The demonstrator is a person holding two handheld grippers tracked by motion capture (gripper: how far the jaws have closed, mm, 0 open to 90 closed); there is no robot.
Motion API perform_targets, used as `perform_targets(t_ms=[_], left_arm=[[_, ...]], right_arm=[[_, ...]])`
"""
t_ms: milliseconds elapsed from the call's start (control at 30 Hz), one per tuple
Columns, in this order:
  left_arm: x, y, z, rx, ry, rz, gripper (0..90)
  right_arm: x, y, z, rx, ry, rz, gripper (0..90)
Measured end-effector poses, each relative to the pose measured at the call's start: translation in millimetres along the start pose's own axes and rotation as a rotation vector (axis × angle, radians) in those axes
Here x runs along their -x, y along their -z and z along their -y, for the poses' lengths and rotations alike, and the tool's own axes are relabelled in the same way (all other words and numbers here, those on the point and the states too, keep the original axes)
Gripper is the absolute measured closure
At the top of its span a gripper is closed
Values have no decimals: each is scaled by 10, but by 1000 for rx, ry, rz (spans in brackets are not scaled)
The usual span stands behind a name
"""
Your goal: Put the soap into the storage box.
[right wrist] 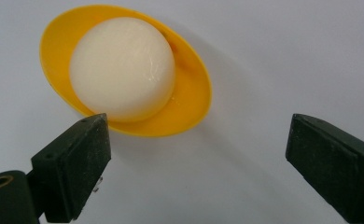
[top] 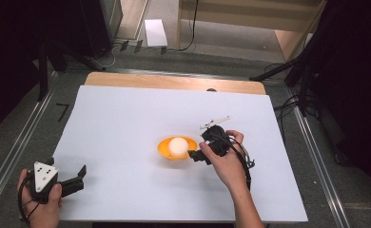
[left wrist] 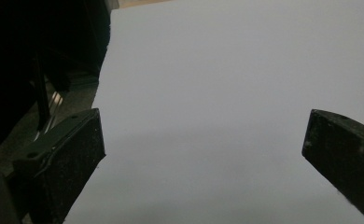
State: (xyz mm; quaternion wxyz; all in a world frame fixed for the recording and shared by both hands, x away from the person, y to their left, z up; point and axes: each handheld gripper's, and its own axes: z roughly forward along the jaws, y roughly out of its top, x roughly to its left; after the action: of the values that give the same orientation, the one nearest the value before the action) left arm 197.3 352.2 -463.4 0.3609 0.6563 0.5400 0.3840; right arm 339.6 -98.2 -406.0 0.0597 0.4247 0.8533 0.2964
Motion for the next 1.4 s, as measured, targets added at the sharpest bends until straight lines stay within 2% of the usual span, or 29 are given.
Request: perform_targets(t_ms=[500, 1400], left_arm=[[1, 0, 0, -2, -3, -2, 0], [7, 0, 0, -4, -8, -4, 0]], right_arm=[[116, 40, 133, -4, -24, 12, 72], [410, 106, 503, 9, -90, 28, 83]])
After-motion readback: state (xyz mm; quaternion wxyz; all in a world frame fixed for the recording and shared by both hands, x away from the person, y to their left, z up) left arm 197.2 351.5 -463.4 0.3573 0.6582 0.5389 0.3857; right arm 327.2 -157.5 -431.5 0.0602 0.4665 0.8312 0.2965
